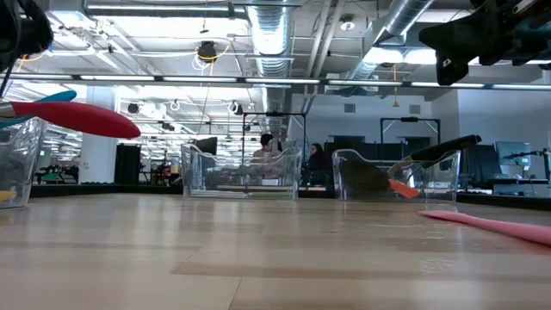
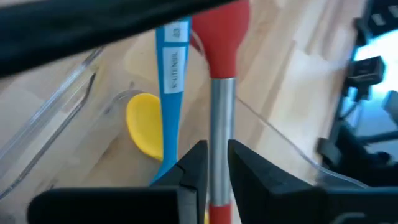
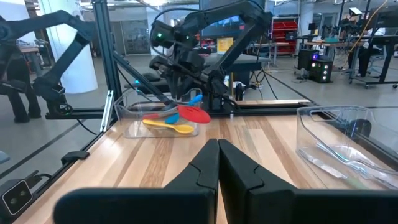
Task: Pick & Place Kitchen Items
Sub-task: Put the pink spatula into the top right transparent bin
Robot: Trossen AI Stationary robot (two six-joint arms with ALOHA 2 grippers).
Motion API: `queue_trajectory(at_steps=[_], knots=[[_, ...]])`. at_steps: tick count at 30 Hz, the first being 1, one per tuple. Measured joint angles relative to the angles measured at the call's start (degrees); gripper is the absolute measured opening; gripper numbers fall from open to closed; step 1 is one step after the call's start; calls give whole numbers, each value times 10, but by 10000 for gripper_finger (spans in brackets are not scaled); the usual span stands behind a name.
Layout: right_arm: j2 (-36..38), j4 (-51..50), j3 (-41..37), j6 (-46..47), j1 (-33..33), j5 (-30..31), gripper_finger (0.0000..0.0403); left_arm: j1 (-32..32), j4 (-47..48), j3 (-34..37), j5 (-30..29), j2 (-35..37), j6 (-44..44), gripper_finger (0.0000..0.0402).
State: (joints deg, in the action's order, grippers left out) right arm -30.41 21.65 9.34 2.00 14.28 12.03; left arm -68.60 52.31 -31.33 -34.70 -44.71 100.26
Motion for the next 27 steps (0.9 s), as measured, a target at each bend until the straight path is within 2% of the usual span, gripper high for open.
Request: queue_trajectory(at_steps=[8,12,14,17,24,27], knots=[[0,0,0,0,0,0,1,0,-6,0,-9,81,-12,19],[0,0,0,0,0,0,1,0,-45,0,-68,113,-13,9],[0,1,0,0,0,0,1,0,-72,0,-123,125,-24,6],[0,2,0,0,0,0,1,0,-126,0,-220,133,-90,4],[0,13,0,-7,-1,0,1,4,-257,0,-460,136,-359,4],[0,17,0,-9,-1,0,1,17,-273,-1,-536,135,-449,4]])
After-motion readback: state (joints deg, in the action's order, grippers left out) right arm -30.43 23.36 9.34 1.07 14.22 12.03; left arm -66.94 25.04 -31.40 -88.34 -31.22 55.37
